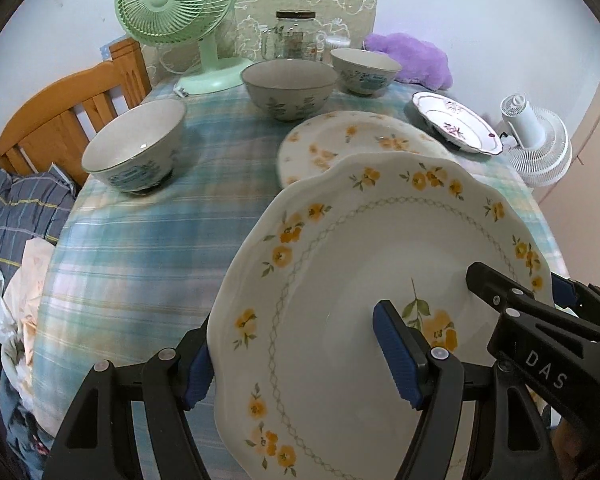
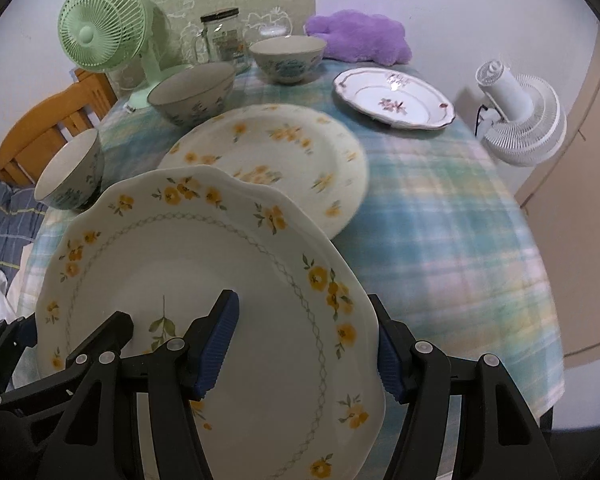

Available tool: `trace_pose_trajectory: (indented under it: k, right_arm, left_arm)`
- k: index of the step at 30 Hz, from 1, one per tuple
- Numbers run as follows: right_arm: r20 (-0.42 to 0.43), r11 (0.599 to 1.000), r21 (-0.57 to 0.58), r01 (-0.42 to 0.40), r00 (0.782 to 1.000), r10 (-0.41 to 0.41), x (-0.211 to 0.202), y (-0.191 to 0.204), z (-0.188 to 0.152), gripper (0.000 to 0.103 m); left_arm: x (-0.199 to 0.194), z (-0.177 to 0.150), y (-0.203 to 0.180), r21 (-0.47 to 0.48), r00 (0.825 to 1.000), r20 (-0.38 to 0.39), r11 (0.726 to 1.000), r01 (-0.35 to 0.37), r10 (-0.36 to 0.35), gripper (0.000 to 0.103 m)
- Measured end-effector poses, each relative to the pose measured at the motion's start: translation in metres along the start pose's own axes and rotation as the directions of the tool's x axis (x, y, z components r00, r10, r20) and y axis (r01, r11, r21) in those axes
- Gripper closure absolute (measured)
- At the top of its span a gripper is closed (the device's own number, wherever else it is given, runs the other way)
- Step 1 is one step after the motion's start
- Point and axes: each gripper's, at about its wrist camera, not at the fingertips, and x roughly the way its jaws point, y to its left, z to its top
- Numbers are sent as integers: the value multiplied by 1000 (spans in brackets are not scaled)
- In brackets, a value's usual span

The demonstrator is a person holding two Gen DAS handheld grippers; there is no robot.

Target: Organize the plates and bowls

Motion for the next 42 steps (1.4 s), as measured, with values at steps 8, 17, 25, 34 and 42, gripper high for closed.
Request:
trace_pose_trajectory:
  k: [8,17,25,34,42]
  right_arm:
    - [-1,1000,-18,0,1000,0,3,-53,7,36]
    - [-9,997,37,60,998,-60,8,-112,3,36]
    - [-46,993,94,77,996,-73,24,-153,-3,36]
    - [-91,989,119,92,993,-81,45,-177,-5,37]
    - [-97,991,97,95,992,-85,52,-184,-1,38]
  left_arm:
    - [9,2,-50,-14,1000,-3,1000,2,-2,30]
    - [30,3,-107,38,998,-23,997,62,-61,30]
    - [51,5,-141,73,995,-66,994,80,-75,30]
    - [70,4,-164,93,993,-92,993,76,-67,30]
    - [76,7,-171,74,997,-72,996,41,-35,30]
